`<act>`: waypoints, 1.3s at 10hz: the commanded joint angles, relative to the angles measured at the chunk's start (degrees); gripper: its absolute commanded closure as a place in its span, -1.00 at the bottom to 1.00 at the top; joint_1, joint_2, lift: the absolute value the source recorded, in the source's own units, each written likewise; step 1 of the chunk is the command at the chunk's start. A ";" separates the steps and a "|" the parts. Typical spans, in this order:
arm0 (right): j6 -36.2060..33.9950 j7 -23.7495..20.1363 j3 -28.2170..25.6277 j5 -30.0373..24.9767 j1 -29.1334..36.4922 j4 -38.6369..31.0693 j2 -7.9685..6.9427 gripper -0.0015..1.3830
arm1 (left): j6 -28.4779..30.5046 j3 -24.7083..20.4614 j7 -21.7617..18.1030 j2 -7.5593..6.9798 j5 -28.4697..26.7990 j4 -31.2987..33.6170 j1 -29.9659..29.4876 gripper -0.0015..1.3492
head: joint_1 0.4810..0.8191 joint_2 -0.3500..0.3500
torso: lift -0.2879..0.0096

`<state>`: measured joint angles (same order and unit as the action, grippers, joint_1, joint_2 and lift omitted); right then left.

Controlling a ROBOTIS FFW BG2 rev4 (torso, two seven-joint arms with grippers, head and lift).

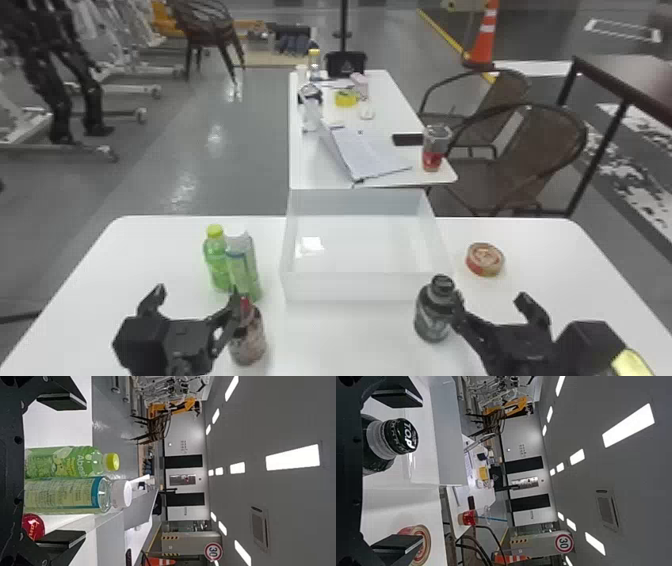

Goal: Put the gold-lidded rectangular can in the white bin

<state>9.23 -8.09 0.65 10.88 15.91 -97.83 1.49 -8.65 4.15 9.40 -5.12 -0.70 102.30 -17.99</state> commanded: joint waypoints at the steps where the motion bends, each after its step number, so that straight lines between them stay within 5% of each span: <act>1: 0.00 0.00 -0.03 0.02 0.00 0.01 0.00 -0.86 | -0.14 -0.02 0.00 0.02 0.00 0.00 -0.03 -0.76 | -0.60 0.00 | 0.26; 10: 0.09 0.09 -2.76 1.69 4.13 -5.09 1.14 -0.86 | -1.46 -0.19 0.00 0.11 0.53 -0.61 -0.03 -0.76 | -0.60 0.00 | 0.26; 13: 5.80 0.09 -9.52 2.48 10.37 -5.97 -1.14 -0.86 | -1.55 -0.28 0.00 0.29 0.97 -0.97 -0.29 -0.76 | -0.60 0.00 | 0.26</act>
<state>13.64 -8.07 -7.29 13.46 25.21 -104.03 1.06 -10.29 3.86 9.40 -4.86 0.24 101.36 -18.20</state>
